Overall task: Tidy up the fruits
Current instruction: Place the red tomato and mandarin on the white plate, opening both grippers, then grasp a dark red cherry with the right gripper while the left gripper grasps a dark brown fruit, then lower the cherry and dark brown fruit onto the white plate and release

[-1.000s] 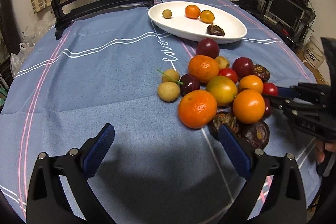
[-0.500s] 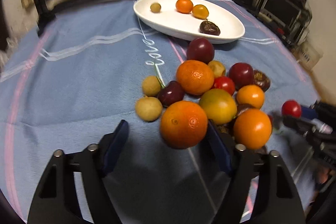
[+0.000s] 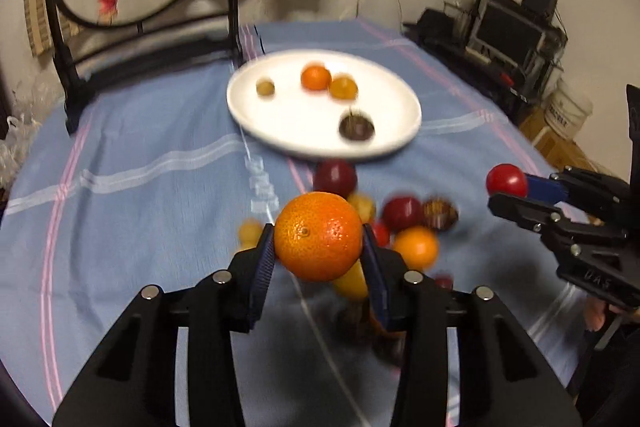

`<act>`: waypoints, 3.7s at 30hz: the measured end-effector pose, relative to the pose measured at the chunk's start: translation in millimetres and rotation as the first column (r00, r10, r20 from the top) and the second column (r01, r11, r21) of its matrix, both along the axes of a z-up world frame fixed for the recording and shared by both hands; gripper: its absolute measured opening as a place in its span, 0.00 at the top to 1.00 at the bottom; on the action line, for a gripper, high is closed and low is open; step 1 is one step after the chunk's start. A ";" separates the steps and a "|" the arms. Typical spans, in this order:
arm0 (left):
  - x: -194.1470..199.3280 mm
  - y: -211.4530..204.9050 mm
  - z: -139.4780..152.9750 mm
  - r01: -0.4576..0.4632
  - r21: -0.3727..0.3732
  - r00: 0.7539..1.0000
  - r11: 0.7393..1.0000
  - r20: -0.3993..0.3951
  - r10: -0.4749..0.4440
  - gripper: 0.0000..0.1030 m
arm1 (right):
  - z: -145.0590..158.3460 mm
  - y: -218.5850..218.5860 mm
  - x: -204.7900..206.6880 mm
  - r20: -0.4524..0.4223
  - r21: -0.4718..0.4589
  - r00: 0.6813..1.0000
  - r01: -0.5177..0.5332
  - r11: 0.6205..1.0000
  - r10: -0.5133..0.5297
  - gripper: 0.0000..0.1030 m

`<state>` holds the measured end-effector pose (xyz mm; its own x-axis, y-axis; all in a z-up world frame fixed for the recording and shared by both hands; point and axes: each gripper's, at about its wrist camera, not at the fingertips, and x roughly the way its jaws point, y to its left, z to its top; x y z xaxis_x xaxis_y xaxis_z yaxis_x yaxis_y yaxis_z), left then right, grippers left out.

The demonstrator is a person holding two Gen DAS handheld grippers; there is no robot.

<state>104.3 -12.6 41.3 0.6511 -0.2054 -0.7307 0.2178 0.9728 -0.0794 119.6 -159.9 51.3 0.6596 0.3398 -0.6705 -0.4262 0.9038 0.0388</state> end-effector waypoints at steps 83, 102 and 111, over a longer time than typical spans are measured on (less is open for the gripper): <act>-63.8 -44.4 -62.4 0.060 0.019 0.984 0.998 -0.169 -0.056 0.29 | -53.1 -11.7 -40.0 -0.098 -0.054 0.995 -0.020 0.998 0.015 0.71; -59.3 -35.0 -0.4 0.118 0.017 0.993 0.993 -0.020 -0.118 0.57 | -12.3 -8.9 -26.0 -0.001 -0.005 1.000 -0.026 1.000 0.026 0.71; 32.4 -28.5 13.5 -0.002 0.030 1.000 1.000 0.026 0.001 0.57 | 21.0 21.1 46.1 0.043 0.024 0.999 0.016 1.000 -0.017 0.71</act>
<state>136.7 -41.1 54.8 0.6704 -0.1821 -0.7193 0.2176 0.9750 -0.0440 165.7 -138.8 72.3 0.6934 0.3438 -0.6332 -0.4126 0.9099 0.0422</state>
